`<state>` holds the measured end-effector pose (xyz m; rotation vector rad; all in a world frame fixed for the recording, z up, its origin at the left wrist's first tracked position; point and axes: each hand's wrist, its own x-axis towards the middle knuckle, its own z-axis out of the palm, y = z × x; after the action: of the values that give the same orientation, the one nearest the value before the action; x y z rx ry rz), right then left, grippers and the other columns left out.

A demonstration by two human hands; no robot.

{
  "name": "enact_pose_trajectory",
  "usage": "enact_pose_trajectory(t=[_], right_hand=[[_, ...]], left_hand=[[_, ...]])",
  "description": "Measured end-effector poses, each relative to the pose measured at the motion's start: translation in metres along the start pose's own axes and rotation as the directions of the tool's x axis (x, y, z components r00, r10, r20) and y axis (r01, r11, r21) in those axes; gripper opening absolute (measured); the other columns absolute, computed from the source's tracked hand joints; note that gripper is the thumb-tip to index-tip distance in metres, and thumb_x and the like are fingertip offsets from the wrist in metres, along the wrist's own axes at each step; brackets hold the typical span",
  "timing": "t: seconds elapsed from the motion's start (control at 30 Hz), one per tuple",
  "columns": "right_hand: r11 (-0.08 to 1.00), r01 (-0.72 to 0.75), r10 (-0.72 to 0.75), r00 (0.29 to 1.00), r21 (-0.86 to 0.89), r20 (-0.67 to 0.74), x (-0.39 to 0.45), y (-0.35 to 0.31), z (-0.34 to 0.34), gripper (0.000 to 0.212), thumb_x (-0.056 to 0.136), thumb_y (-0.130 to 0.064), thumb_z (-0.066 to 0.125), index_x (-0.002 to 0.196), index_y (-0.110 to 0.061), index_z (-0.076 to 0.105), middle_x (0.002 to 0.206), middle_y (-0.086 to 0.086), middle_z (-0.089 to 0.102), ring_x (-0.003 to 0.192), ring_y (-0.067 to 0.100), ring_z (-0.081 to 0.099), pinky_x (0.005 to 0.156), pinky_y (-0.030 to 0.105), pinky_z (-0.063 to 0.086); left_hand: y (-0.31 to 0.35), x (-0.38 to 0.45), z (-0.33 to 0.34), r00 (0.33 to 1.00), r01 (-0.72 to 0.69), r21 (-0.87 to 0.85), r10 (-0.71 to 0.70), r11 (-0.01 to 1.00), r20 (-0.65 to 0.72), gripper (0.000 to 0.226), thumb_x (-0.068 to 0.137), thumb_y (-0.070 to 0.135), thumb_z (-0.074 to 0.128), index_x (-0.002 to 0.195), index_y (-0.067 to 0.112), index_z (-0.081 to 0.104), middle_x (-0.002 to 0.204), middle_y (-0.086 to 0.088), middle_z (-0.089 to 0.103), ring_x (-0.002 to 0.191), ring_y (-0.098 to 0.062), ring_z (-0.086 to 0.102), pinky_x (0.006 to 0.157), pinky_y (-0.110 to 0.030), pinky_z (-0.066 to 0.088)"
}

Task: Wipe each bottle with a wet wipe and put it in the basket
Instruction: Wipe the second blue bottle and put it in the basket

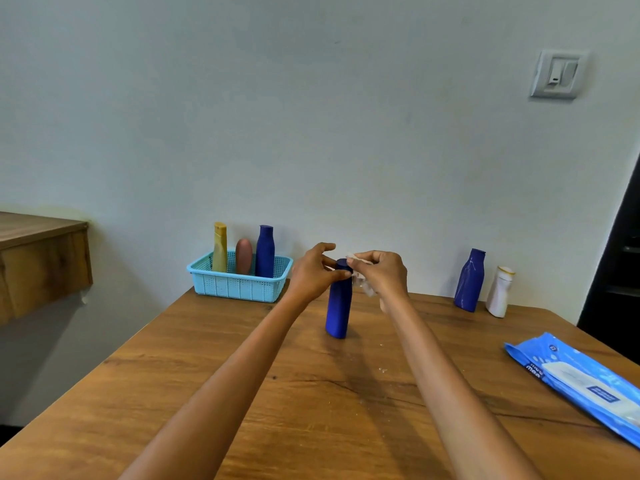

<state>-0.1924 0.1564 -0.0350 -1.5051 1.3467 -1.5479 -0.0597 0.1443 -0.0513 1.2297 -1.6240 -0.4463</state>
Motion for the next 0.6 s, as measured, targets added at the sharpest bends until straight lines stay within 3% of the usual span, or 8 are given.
enact_pose_trajectory(t=[0.1,0.27,0.4,0.5,0.6], right_hand=[[0.996,-0.044,0.044,0.999,0.081,0.008,0.003,0.003,-0.004,0.018,0.078,-0.02,0.075,0.09,-0.009,0.068,0.091,0.002,0.069,0.083,0.013,0.064,0.061,0.019,0.047],[0.981,-0.113,0.123,0.991,0.157,-0.057,0.005,0.011,-0.008,0.022,0.089,-0.022,0.063,0.106,-0.008,0.067,0.102,0.007,0.069,0.091,0.019,0.065,0.066,0.023,0.05],[0.968,-0.193,0.183,0.98,0.161,0.074,-0.002,0.001,0.005,0.021,0.098,-0.02,0.046,0.1,-0.01,0.065,0.078,0.001,0.062,0.067,0.01,0.057,0.047,0.012,0.044],[0.982,-0.155,0.143,0.983,0.105,0.111,-0.006,-0.001,0.018,0.026,0.097,-0.015,0.043,0.107,-0.003,0.064,0.074,-0.001,0.057,0.071,0.012,0.053,0.063,0.02,0.045],[0.996,-0.084,0.081,0.993,0.033,0.085,-0.011,0.0,0.022,0.027,0.094,-0.005,0.044,0.11,-0.009,0.065,0.098,0.003,0.065,0.091,0.018,0.059,0.072,0.027,0.052]], left_hand=[[0.001,0.0,-0.002,0.999,0.033,-0.06,-0.031,0.998,0.031,0.053,0.083,0.016,0.069,0.131,0.013,0.047,0.108,-0.004,0.066,0.101,-0.015,0.06,0.084,-0.027,0.049],[-0.002,-0.001,-0.012,0.991,0.058,-0.168,-0.037,0.984,0.126,0.034,0.092,0.003,0.055,0.125,0.008,0.051,0.117,-0.007,0.06,0.105,-0.013,0.054,0.076,-0.019,0.049],[-0.002,0.001,-0.013,0.988,0.021,-0.137,0.0,0.99,0.152,0.031,0.092,0.004,0.052,0.122,0.011,0.053,0.116,-0.005,0.059,0.104,-0.013,0.055,0.069,-0.016,0.049],[-0.003,0.004,-0.014,0.992,-0.005,-0.06,0.012,0.998,0.122,0.029,0.09,0.01,0.058,0.119,0.012,0.057,0.114,-0.004,0.062,0.1,-0.016,0.058,0.078,-0.022,0.051],[-0.003,0.006,-0.017,0.993,0.001,-0.053,0.005,0.999,0.114,0.027,0.084,0.012,0.067,0.11,0.013,0.062,0.104,0.0,0.066,0.097,-0.014,0.061,0.088,-0.029,0.051]])
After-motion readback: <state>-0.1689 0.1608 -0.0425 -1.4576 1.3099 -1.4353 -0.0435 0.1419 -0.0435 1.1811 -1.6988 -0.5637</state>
